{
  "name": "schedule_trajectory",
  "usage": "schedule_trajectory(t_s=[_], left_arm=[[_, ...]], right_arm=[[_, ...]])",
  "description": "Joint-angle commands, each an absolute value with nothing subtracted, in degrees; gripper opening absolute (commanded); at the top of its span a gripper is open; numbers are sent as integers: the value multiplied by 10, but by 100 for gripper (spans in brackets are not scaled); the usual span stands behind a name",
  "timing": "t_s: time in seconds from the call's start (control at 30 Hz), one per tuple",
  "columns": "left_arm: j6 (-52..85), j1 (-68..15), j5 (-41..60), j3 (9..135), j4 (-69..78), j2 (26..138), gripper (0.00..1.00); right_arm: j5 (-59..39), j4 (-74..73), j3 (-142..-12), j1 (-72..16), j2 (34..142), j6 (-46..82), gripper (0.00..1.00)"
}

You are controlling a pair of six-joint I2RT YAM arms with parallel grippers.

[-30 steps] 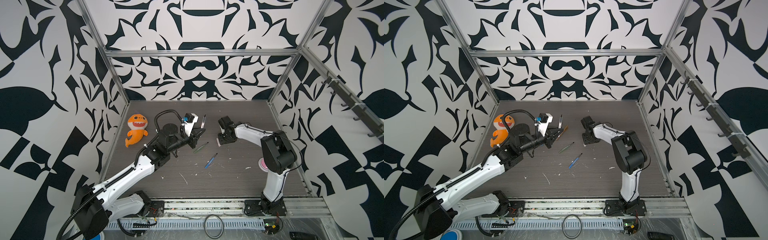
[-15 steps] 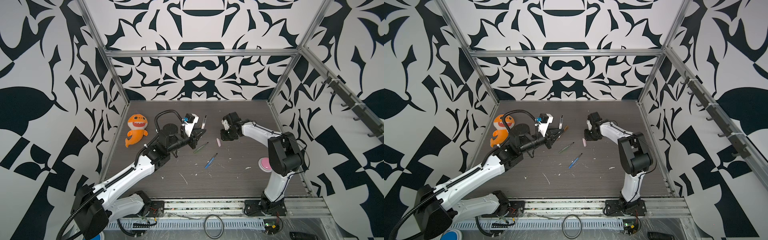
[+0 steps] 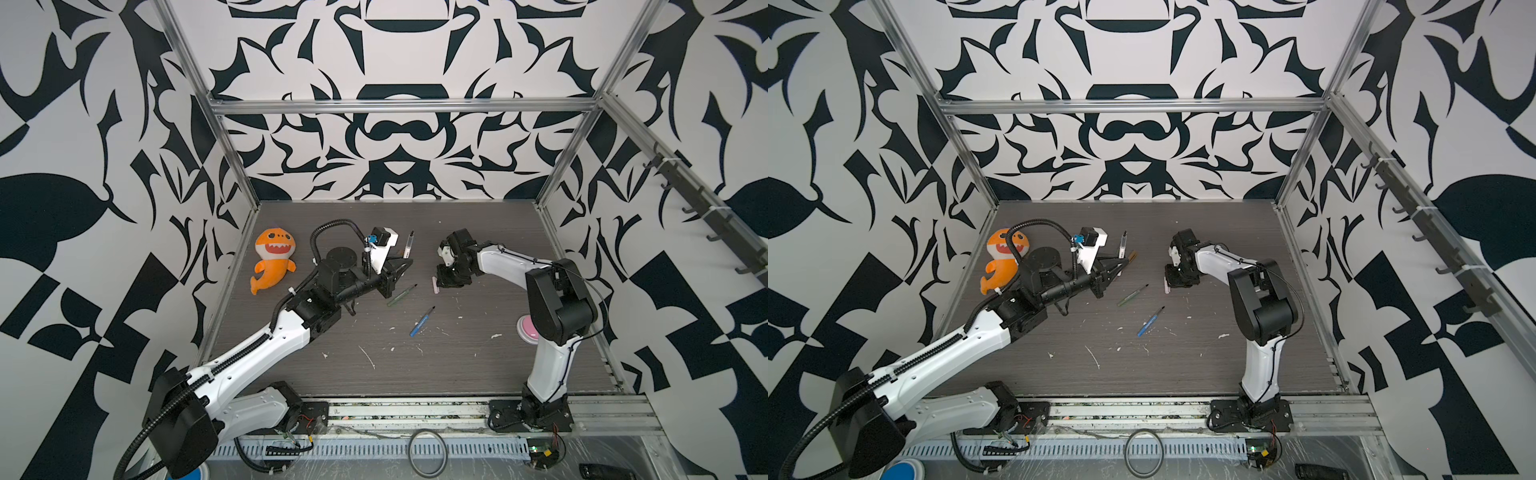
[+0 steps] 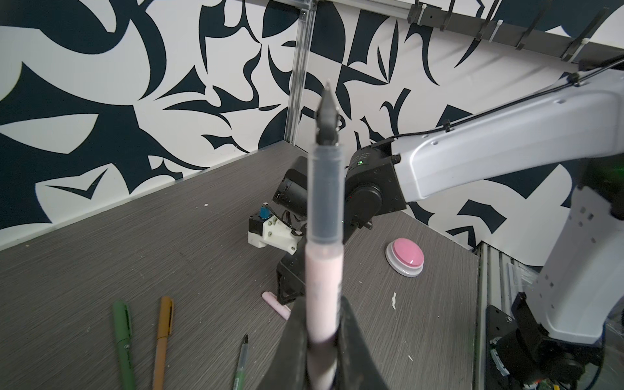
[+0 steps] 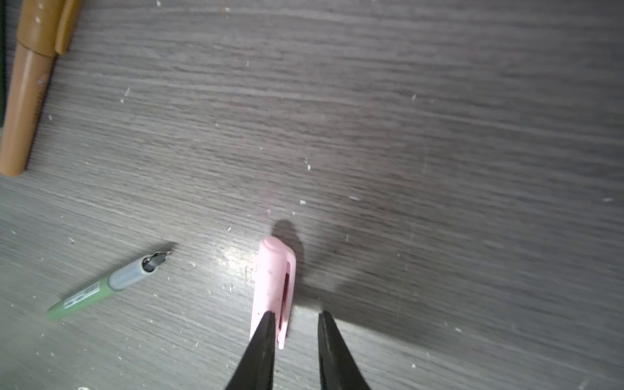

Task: Insert the pens into the pen caps
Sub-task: 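Align and close the right gripper on the pink cap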

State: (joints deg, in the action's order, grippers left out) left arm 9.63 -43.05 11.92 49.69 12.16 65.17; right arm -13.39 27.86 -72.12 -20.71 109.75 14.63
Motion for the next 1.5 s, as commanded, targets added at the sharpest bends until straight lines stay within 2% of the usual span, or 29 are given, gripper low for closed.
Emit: schedule_trajectory(t_s=[0.0,0.17,0.5,1.17,1.47], left_arm=[[103,-432,130,510,132,656,6],[101,-432,133,512,131,658,6],[102,-432,136,514,131,661,6],[103,-432,135,513,132,658,6],[102,-432,135,513,132,657,6]], right_arm=[[-152,256,-714,-209,1066,155,26],[-173,251,-723,-209,1084,161,26],[-149,257,-727,-209,1101,163,21],[-156,254,-734,-215,1121,180,22],[-126,264,-746,-228,1131,183,19]])
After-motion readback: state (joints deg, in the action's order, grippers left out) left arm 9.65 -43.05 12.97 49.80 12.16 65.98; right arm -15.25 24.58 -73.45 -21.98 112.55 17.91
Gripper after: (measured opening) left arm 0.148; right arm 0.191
